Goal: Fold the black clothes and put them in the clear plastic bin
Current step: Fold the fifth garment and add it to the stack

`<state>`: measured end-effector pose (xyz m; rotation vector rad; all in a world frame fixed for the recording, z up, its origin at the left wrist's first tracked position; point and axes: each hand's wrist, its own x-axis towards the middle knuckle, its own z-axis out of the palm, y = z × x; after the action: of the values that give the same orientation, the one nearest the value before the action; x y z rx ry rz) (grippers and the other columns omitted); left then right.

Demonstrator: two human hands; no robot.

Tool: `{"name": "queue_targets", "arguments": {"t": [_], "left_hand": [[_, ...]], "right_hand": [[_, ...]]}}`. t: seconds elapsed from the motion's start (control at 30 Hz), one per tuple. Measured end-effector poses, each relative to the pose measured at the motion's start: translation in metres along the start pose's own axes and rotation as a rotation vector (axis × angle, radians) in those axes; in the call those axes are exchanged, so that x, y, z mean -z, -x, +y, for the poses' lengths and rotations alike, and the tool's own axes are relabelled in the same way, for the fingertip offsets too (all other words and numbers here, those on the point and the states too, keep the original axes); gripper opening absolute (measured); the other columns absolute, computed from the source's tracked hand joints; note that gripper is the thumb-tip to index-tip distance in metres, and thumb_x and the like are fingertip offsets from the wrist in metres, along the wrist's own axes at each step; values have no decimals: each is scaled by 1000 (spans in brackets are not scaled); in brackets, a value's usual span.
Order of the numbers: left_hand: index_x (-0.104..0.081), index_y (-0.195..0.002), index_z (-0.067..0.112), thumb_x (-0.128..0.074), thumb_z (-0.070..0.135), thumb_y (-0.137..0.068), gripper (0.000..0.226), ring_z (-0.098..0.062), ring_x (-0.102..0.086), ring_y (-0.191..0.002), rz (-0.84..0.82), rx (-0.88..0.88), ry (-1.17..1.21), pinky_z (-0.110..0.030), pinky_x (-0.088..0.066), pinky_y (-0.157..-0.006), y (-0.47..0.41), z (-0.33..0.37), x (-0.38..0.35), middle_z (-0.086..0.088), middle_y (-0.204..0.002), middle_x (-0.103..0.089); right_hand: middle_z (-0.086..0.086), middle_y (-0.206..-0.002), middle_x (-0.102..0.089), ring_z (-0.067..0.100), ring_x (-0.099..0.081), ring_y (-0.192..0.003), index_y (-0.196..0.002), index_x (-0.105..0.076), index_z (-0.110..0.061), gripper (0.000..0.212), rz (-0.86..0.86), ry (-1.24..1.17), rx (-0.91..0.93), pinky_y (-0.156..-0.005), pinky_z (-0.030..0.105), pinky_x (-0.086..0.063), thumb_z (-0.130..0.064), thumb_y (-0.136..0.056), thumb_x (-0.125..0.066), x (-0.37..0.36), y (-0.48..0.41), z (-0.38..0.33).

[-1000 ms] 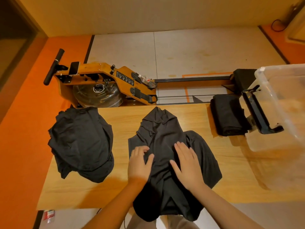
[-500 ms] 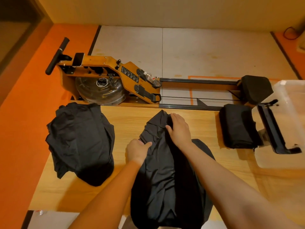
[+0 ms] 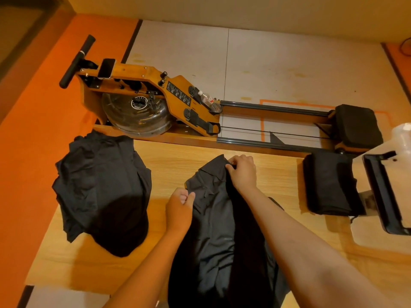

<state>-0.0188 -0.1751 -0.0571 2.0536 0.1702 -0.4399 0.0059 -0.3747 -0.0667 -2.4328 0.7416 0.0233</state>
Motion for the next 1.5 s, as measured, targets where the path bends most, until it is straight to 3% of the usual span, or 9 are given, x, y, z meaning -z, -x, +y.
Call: {"name": "queue_targets", "arguments": {"t": [0.23,0.33,0.47,0.63,0.8,0.97,1.1,1.3,1.5], "left_hand": [[-57,-79,3,-54,15,-97,22,-15,-45,-63,6,10,91,-27,-34,-57,-8,6,25,-1,-64,-48],[-62,-84,5,-55,12,-97,16,-16,-56,-74,99,-7,135,-16,-42,-61,-18,7,40,0,-75,-60],[-58,-109,2,-63,11,-93,19,-14,-58,-83,159,-51,127,-7,-41,-67,-21,8,47,2,-86,-59],[-44,-139,11,-75,27,-84,65,-16,-45,-122,-101,-122,-133,-30,-39,-101,-25,-3,37,-1,-133,-46],[-36,-148,20,-66,27,-92,64,-23,-27,-140,-274,-343,-457,-39,-26,-113,-51,5,37,0,-149,-40],[-65,-116,24,-67,28,-90,26,-23,-46,-115,-351,-413,-720,-31,-30,-88,-67,32,39,4,-103,-64],[-67,-80,21,-70,26,-88,10,-15,-52,-80,-490,-351,-578,-28,-32,-68,-59,47,57,11,-74,-56],[-54,-68,4,-64,31,-91,37,-8,-45,-67,-542,-300,-303,-19,-34,-64,-30,105,107,-4,-74,-47],[-59,-71,14,-77,24,-80,23,-30,-59,-86,-507,-398,-400,-44,-47,-80,-17,144,146,-19,-91,-61]], "right_hand": [[-1,-76,-60,12,-54,-74,-78,-61,-15,15,4,-594,-93,-68,19,-42,-16,-93,-61,26,10,5],[4,-76,-61,13,-56,-73,-78,-61,-16,17,22,-723,-131,-70,27,-45,-19,-95,-59,46,13,11],[5,-75,-58,12,-55,-68,-89,-62,-13,8,25,-787,-169,-61,20,-46,-15,-95,-58,64,20,15],[15,-74,-51,24,-50,-69,-93,-63,-14,6,-26,-838,-162,-61,25,-45,-9,-93,-61,66,37,17],[17,-74,-58,21,-58,-68,-96,-64,-12,6,-28,-877,-153,-65,26,-48,-8,-93,-60,76,51,15],[6,-77,-64,7,-63,-70,-96,-64,-10,8,17,-922,-159,-63,15,-51,-5,-93,-59,89,58,8],[6,-87,-64,14,-63,-83,-95,-65,-13,10,47,-962,-181,-64,14,-53,-7,-93,-59,101,62,0],[4,-96,-65,16,-62,-92,-94,-66,-17,12,65,-1147,-177,-82,27,-53,-8,-93,-59,133,67,-9],[0,-104,-66,13,-62,-99,-97,-67,-21,13,53,-1086,-113,-82,25,-52,-11,-93,-59,164,73,-21]]}}
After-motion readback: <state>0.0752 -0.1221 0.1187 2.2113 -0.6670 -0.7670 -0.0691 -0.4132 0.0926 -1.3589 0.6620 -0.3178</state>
